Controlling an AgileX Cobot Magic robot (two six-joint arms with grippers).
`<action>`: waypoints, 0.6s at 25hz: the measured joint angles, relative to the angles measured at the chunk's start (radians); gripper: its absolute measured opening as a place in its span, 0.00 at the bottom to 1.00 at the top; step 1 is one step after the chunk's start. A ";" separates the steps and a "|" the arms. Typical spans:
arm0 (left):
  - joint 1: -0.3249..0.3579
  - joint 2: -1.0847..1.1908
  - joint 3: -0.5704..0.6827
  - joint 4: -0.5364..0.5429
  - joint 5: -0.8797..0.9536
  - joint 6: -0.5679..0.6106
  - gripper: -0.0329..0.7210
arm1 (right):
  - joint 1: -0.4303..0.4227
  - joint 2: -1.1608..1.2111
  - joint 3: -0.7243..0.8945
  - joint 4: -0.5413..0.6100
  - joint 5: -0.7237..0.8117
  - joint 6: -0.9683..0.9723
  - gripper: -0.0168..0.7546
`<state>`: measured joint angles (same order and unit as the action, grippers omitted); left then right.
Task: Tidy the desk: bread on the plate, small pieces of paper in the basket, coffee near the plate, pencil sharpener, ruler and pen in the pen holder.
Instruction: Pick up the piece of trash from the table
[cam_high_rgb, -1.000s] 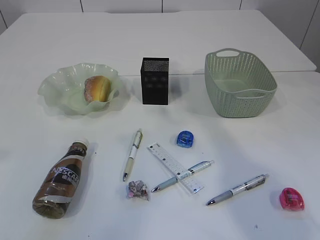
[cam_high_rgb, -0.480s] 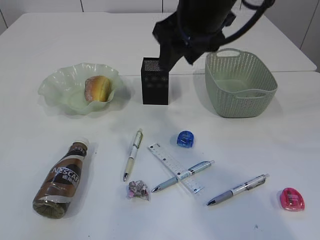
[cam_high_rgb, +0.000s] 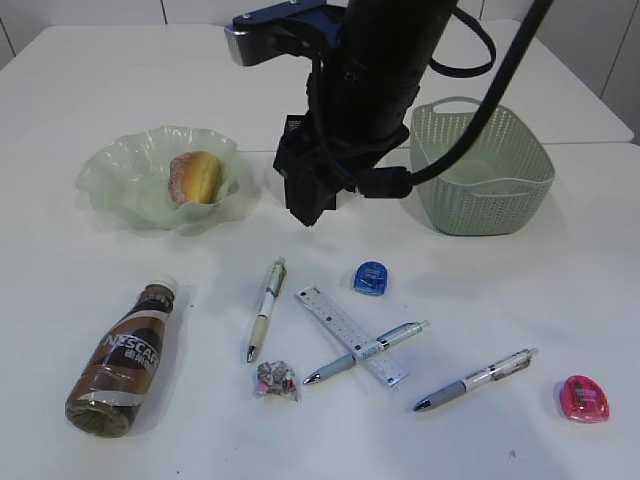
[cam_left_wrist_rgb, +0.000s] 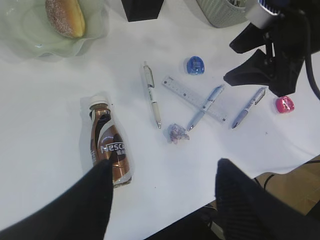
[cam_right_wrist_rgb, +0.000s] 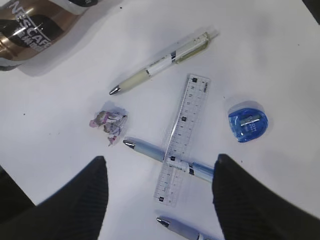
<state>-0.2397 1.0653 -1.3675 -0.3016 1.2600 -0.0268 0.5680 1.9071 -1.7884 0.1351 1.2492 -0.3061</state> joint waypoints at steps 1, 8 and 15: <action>0.000 0.000 0.000 0.000 0.000 0.000 0.65 | 0.000 0.000 0.000 0.001 0.000 -0.005 0.69; 0.000 0.000 0.000 0.000 0.000 0.000 0.65 | 0.024 -0.003 0.034 0.008 -0.002 -0.058 0.69; 0.000 -0.002 0.000 0.038 0.002 0.000 0.65 | 0.096 -0.006 0.153 0.008 -0.072 -0.091 0.69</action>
<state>-0.2397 1.0631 -1.3675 -0.2638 1.2622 -0.0268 0.6639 1.9016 -1.6355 0.1426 1.1769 -0.3975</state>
